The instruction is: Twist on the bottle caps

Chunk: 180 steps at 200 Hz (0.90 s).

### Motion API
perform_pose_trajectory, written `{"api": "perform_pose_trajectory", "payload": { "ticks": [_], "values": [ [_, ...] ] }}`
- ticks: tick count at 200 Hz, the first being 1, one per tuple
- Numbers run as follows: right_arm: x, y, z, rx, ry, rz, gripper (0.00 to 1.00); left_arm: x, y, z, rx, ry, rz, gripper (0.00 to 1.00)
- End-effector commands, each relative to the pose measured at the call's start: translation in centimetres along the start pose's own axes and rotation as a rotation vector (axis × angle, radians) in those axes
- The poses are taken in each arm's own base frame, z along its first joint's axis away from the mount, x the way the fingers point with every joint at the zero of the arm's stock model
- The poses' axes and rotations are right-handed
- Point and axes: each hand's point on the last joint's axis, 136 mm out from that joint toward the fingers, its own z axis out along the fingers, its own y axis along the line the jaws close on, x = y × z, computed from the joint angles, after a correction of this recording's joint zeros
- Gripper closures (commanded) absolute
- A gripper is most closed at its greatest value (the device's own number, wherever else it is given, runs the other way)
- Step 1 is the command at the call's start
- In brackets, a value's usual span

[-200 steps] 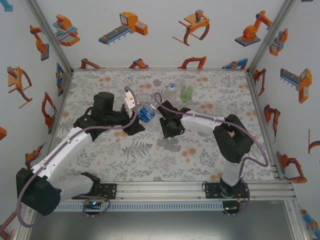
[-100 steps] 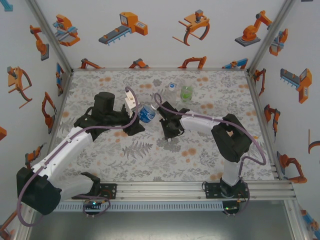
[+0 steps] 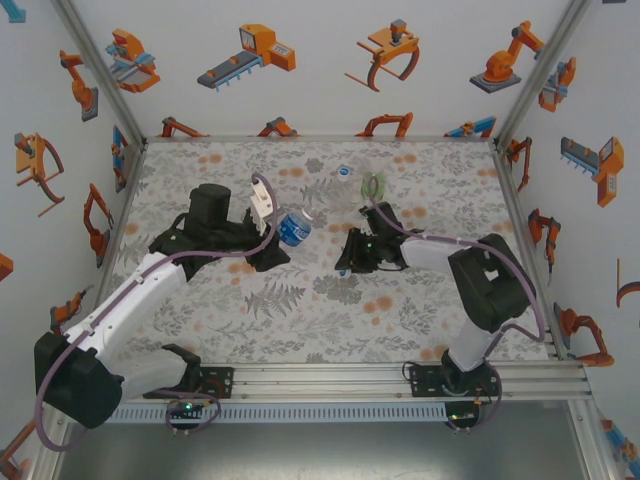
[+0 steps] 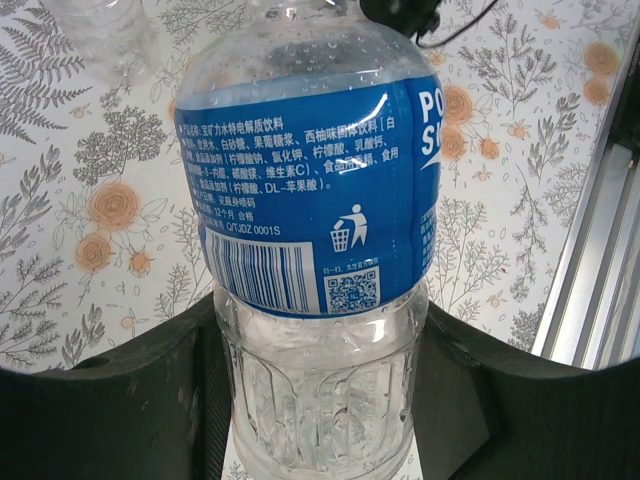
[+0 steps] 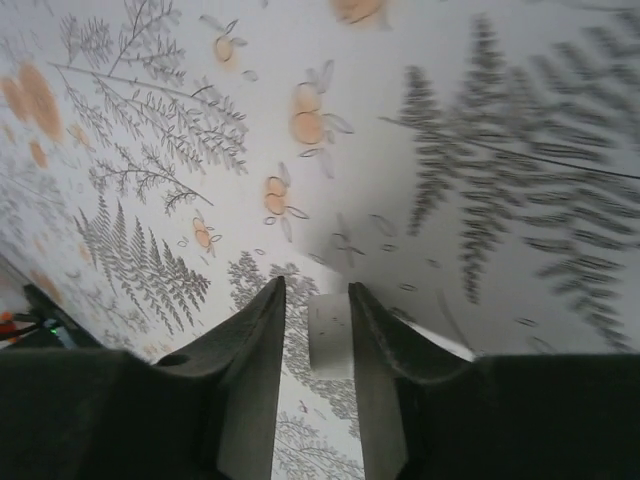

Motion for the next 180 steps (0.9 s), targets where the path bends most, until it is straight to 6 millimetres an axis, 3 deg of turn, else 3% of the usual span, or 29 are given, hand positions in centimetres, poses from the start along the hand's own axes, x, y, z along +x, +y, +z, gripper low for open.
{"api": "perform_pose_trajectory", "payload": {
  "ticks": [1,34,57,104,180],
  "values": [
    [0.7,-3.2,-1.6,0.177,-0.01,-0.015,0.59,-1.4,-0.3,-0.3,0.012,-0.023,0.013,0.73],
    [-0.2,-3.8,-4.1,0.324,-0.029,-0.089,0.5,-1.4,-0.2,-0.1,0.016,-0.019,0.008,0.72],
    [-0.7,-2.6,-4.6,0.389,-0.035,-0.164,0.48,-1.3,-0.2,-0.1,0.015,-0.013,0.006,0.72],
    [-0.3,-0.2,-3.2,0.439,-0.012,-0.26,0.49,-1.3,-0.3,-0.1,0.013,-0.011,0.01,0.72],
    [0.8,0.5,-0.6,0.453,0.034,-0.304,0.55,-1.4,-0.3,-0.3,0.013,-0.014,0.015,0.72]
  ]
}}
